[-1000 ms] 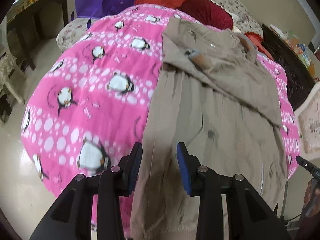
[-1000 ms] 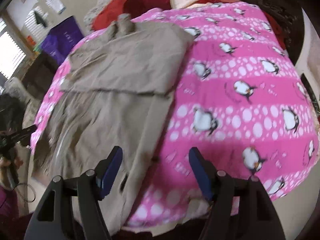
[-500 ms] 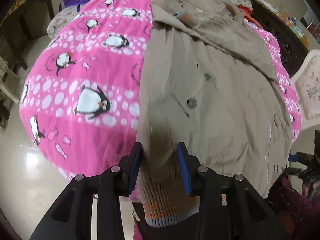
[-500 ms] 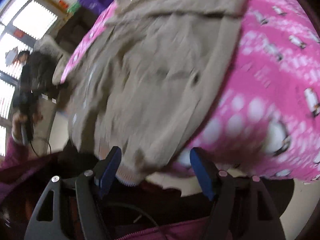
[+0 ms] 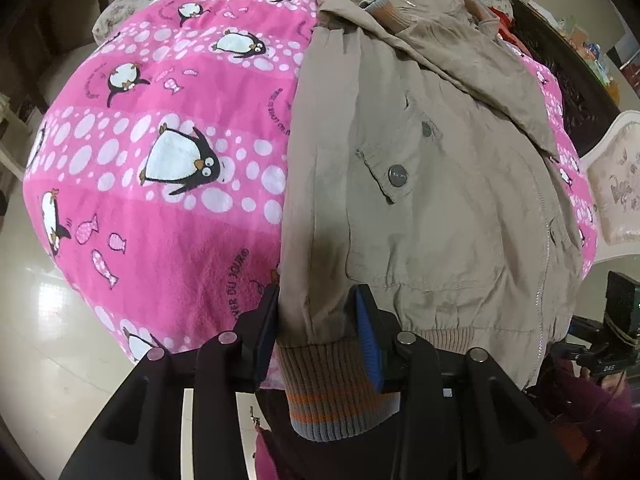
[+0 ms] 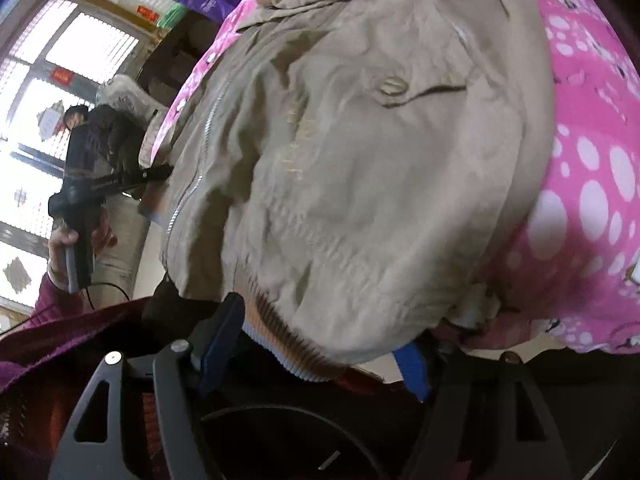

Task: Fold large clothes

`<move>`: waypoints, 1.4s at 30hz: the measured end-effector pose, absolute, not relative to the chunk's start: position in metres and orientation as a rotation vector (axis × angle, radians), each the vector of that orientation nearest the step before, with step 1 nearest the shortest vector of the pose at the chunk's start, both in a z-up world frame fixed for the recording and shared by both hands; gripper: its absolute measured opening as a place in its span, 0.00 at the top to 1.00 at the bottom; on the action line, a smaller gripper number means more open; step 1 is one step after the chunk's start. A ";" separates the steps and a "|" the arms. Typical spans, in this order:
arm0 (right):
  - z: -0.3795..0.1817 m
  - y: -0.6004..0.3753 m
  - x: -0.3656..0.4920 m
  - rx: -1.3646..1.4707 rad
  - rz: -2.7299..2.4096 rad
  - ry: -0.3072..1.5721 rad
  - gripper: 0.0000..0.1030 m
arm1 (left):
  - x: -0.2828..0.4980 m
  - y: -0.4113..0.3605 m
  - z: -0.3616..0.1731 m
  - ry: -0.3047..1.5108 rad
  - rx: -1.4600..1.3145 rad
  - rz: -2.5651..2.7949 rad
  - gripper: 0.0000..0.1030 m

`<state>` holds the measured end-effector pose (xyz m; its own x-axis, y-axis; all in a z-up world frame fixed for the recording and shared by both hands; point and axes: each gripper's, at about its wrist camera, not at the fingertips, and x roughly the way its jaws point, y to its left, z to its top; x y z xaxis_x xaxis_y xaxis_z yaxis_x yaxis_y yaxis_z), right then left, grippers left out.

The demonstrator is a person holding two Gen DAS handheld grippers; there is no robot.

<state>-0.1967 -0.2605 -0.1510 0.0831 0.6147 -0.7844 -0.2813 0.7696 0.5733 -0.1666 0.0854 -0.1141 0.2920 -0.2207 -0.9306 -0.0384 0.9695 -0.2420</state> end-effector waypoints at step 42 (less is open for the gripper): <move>-0.020 -0.303 -0.190 0.325 0.822 0.933 0.83 | -0.163 0.093 -0.016 0.970 -0.352 -0.159 0.98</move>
<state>-0.1904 -0.3033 -0.0195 0.3279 0.7457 -0.5800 -0.4818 0.6601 0.5763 -0.1632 0.0929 -0.0158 0.5594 -0.2869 -0.7777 -0.0242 0.9321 -0.3613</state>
